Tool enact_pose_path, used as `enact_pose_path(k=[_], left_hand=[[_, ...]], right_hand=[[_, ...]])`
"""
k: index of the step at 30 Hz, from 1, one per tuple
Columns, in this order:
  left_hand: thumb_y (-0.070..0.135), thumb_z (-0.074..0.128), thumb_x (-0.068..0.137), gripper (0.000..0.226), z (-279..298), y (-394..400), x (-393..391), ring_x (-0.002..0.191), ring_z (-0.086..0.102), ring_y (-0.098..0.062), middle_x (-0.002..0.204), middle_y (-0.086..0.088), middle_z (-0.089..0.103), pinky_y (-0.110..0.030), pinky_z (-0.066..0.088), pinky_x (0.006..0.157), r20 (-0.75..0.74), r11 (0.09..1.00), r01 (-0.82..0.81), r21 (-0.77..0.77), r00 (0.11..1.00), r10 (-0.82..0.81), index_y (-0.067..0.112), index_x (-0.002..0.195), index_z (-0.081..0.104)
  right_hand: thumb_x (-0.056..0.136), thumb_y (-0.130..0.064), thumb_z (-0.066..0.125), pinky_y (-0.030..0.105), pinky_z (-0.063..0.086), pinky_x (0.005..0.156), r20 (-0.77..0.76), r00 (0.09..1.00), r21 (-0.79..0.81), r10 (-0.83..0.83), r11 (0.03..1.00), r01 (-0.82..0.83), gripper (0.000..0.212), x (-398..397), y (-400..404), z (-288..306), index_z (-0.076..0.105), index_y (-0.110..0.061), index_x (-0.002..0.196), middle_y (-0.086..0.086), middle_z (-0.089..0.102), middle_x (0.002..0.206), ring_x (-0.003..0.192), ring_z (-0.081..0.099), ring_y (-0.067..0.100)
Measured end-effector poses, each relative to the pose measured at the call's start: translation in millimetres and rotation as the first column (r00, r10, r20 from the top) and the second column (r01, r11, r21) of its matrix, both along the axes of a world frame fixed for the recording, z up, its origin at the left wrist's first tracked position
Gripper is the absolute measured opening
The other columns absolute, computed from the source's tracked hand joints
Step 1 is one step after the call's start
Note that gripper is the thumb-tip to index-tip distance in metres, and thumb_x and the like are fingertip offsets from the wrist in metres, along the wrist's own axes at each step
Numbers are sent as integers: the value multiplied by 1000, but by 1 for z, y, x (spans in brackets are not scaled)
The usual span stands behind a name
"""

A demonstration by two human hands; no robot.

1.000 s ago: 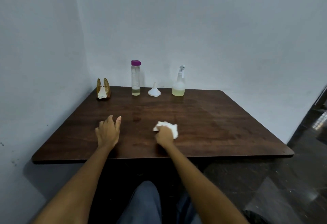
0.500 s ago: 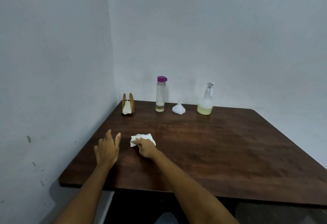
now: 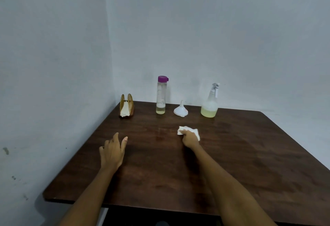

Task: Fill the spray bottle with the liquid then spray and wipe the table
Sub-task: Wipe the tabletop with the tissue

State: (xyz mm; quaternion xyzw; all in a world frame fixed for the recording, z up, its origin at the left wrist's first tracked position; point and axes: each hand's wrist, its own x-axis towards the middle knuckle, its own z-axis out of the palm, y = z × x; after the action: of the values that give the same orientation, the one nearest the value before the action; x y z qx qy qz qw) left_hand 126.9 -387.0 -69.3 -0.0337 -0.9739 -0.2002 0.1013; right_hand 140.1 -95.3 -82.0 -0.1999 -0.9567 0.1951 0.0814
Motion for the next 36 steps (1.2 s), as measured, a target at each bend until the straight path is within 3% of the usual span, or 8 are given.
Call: enact_pose_path(k=[5,9,16,19,22,26,29,36], left_hand=[[45,29,100,56,0,17,11,123,51,-27,127,-12,60,-43,39,99,-2,998,57,13,998,-57,10,144,33],[45,28,100,56,0,28,28,123,50,-27,129,-11,59,-43,39,100,0,994,103,41,995,-103,10,143,34],[42,30,101,54,2,49,65,119,52,-29,125,-13,61,-43,39,97,-25,969,222,103,975,-221,7,141,38],[42,32,101,53,1,57,77,118,52,-30,124,-13,61,-45,39,96,-46,951,278,135,960,-274,6,139,40],[42,32,101,53,6,72,86,120,51,-31,126,-14,61,-46,39,97,-67,926,340,165,940,-334,6,138,41],[41,32,101,52,18,105,104,120,50,-32,127,-15,60,-46,39,97,-97,877,434,206,901,-423,6,137,42],[39,33,101,51,29,140,133,120,51,-34,127,-17,59,-45,39,99,-113,813,511,278,858,-501,4,136,43],[35,35,101,44,34,229,231,119,51,-35,124,-19,60,-41,43,91,-146,585,708,396,678,-721,7,133,48]], right_hand=[[89,-8,38,31,43,96,-11,958,1,-286,958,286,43,57,72,5,62,-33,115,-11,50,137,128,39,21],[89,-10,39,30,44,89,26,941,1,-338,941,338,38,89,72,8,63,-31,110,-8,53,133,124,41,22],[95,-4,38,28,35,104,-48,999,-218,-10,976,-1,39,131,9,23,59,-12,128,5,53,140,129,49,22],[95,4,34,27,44,92,-125,990,-608,-69,794,-22,39,153,6,51,57,0,126,13,57,131,122,53,26],[94,5,32,28,52,72,-151,979,-761,-137,649,-27,41,180,9,72,56,-2,126,11,59,115,96,61,19],[94,1,38,22,50,62,-164,974,-744,-157,667,-18,27,212,15,92,61,-11,99,3,61,93,81,59,13],[92,2,40,18,47,60,-167,976,-621,-140,784,7,31,236,18,98,62,-16,79,-2,61,85,76,58,10],[92,0,45,12,45,50,-267,936,-522,-227,851,58,31,312,52,89,59,-17,71,-2,59,75,66,56,8]])
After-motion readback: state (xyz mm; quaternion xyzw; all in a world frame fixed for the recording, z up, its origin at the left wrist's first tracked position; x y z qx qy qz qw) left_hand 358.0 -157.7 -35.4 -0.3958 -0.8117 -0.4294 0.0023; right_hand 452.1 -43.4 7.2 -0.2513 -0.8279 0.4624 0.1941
